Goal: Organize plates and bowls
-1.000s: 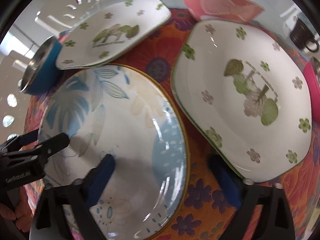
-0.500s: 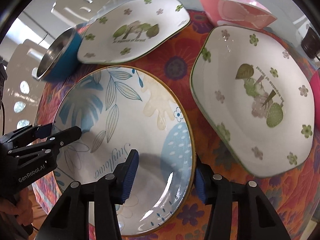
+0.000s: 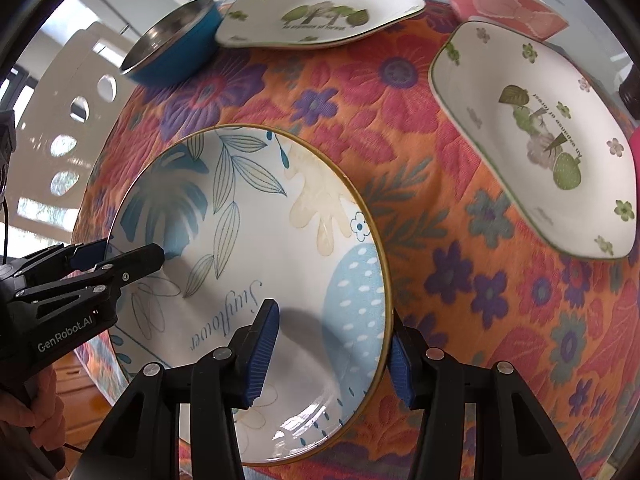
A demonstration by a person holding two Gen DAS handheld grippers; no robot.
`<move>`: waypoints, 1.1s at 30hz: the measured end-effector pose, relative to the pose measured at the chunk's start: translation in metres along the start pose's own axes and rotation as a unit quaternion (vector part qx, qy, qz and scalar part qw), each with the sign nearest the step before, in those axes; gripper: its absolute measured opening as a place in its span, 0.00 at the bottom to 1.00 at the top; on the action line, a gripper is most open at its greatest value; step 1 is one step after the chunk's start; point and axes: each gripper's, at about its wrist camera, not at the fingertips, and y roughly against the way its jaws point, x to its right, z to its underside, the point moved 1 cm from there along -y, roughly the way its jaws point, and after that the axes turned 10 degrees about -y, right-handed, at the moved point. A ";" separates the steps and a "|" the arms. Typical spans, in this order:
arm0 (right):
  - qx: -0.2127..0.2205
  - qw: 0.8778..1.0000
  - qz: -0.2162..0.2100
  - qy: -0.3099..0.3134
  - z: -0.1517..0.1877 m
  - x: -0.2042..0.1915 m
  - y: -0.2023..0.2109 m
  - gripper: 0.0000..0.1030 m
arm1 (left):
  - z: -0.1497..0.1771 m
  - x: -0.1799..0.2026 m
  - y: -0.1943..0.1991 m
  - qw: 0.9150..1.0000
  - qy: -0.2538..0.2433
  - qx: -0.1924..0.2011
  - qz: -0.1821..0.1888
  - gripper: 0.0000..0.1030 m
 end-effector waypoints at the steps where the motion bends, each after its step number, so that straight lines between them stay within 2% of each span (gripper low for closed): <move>1: -0.001 1.000 0.000 0.004 0.003 -0.001 0.000 0.48 | 0.005 0.001 0.001 1.000 0.003 0.000 -0.004 0.40; 8: -0.006 1.000 -0.002 0.025 0.030 -0.015 -0.002 0.48 | 0.061 0.007 0.016 1.000 0.021 0.007 -0.021 0.40; 10: -0.007 1.000 -0.002 0.024 0.038 -0.010 0.001 0.48 | 0.060 0.001 0.011 0.999 0.024 0.009 -0.025 0.40; 14: 0.001 1.000 -0.009 0.029 0.040 -0.007 0.001 0.50 | 0.085 0.015 0.009 0.999 0.020 0.028 -0.039 0.40; 18: 0.004 0.999 -0.014 0.041 0.041 -0.006 0.000 0.51 | 0.098 0.015 0.009 0.998 0.041 0.043 -0.032 0.44; 22: 0.013 0.999 -0.012 0.049 0.044 -0.009 0.000 0.53 | 0.114 0.019 0.014 0.997 0.025 0.055 -0.055 0.45; 26: 0.024 0.999 -0.011 0.047 0.047 -0.011 -0.001 0.53 | 0.112 0.036 0.019 0.994 -0.015 0.058 -0.093 0.45; 28: 0.024 0.999 -0.008 0.043 0.048 -0.010 0.000 0.54 | 0.113 0.042 0.017 0.993 -0.031 0.061 -0.100 0.45; 30: 0.019 0.999 -0.003 0.038 0.048 -0.012 0.000 0.54 | 0.112 0.043 0.017 0.994 -0.033 0.056 -0.091 0.45; 33: 0.005 1.000 0.002 0.028 0.044 -0.012 -0.002 0.55 | 0.105 0.026 0.019 0.998 -0.022 0.041 -0.050 0.45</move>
